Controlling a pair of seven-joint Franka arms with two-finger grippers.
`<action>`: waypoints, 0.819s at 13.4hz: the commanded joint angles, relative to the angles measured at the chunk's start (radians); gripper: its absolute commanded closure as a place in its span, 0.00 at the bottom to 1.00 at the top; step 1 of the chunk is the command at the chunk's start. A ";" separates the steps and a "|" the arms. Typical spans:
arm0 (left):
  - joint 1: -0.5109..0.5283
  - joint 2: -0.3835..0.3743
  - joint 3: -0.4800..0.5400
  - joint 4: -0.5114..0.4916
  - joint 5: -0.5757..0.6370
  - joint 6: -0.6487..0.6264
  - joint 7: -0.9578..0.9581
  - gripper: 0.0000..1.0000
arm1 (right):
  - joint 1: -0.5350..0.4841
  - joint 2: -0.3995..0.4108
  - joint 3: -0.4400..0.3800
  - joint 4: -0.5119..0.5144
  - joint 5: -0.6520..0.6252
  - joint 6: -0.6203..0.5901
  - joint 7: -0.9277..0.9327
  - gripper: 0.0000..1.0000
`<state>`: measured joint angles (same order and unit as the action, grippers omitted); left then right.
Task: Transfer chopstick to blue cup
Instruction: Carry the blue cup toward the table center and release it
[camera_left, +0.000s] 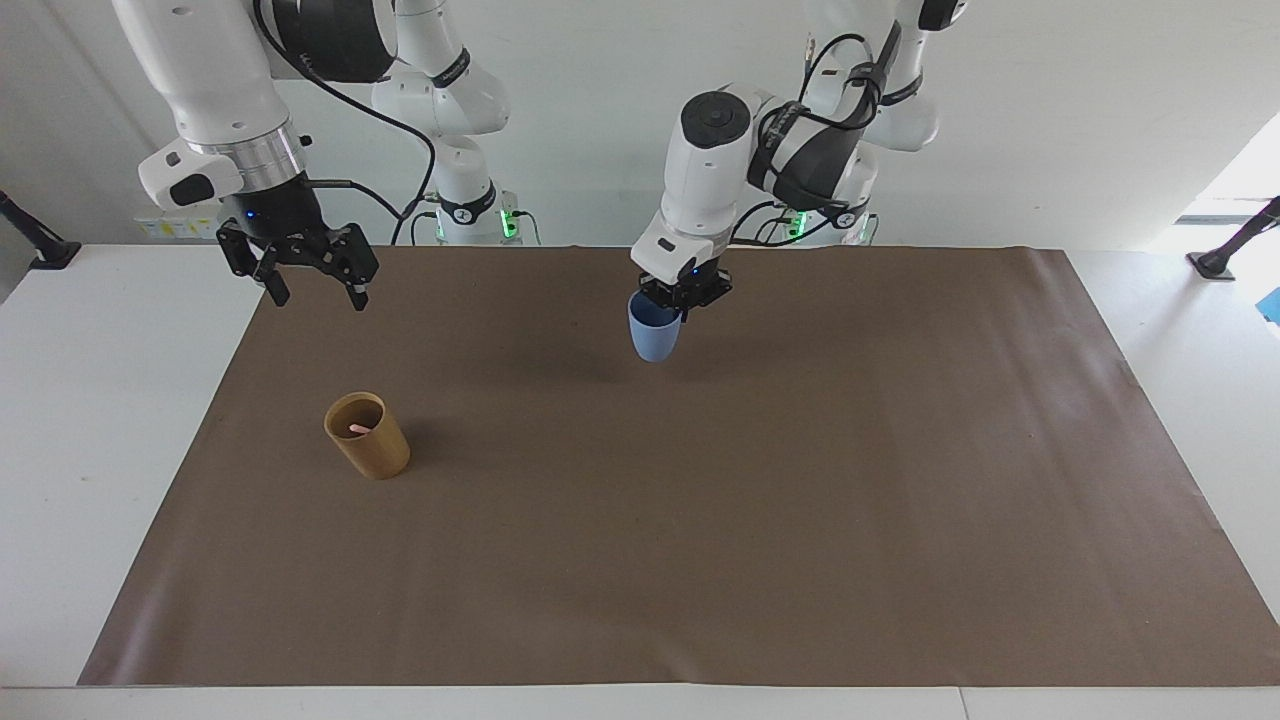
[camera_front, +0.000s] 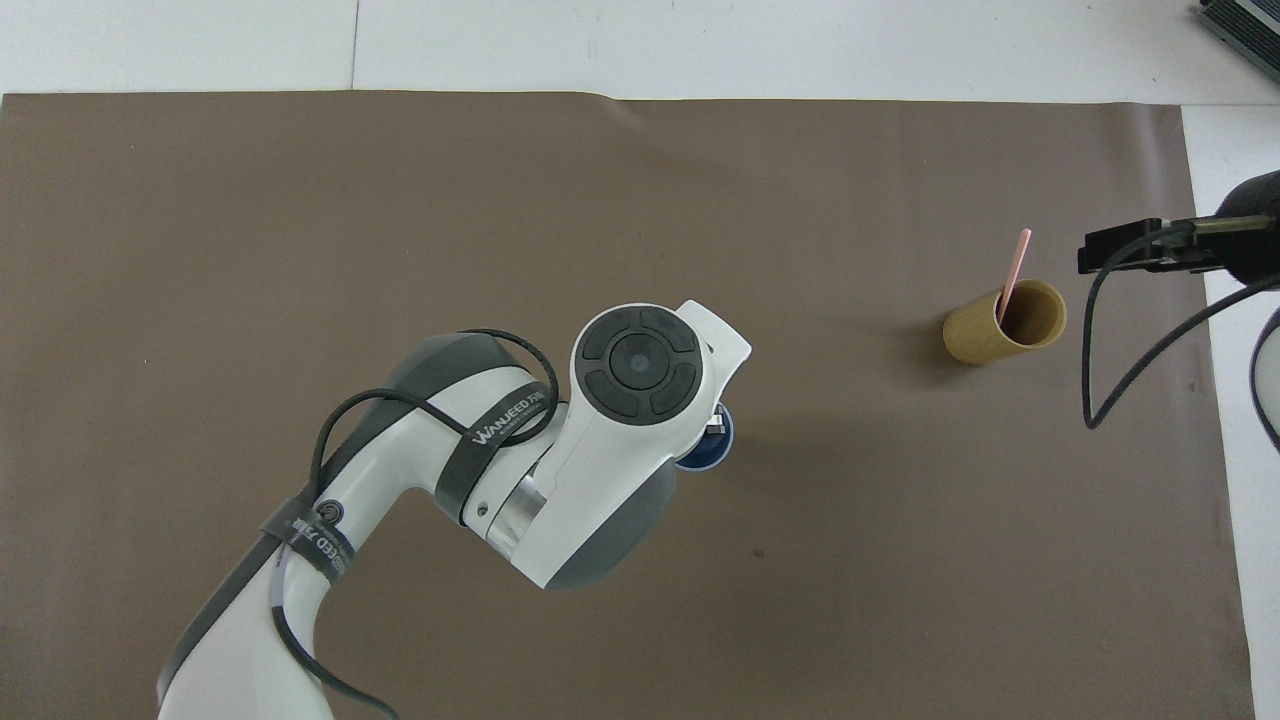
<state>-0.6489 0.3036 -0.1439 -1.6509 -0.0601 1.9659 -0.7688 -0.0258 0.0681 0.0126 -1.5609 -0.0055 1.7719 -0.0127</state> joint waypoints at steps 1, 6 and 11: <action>-0.023 0.035 0.018 0.031 -0.001 0.051 -0.036 1.00 | -0.019 0.108 0.010 0.085 0.019 0.035 -0.038 0.00; -0.046 0.126 0.020 0.036 0.003 0.114 -0.064 1.00 | -0.033 0.197 0.016 0.059 0.024 0.263 -0.073 0.00; -0.044 0.124 0.021 0.025 0.002 0.128 -0.087 0.01 | -0.005 0.135 0.027 -0.121 0.024 0.340 -0.169 0.00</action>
<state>-0.6758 0.4260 -0.1403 -1.6405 -0.0601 2.0885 -0.8270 -0.0296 0.2706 0.0346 -1.5788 -0.0049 2.0853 -0.1027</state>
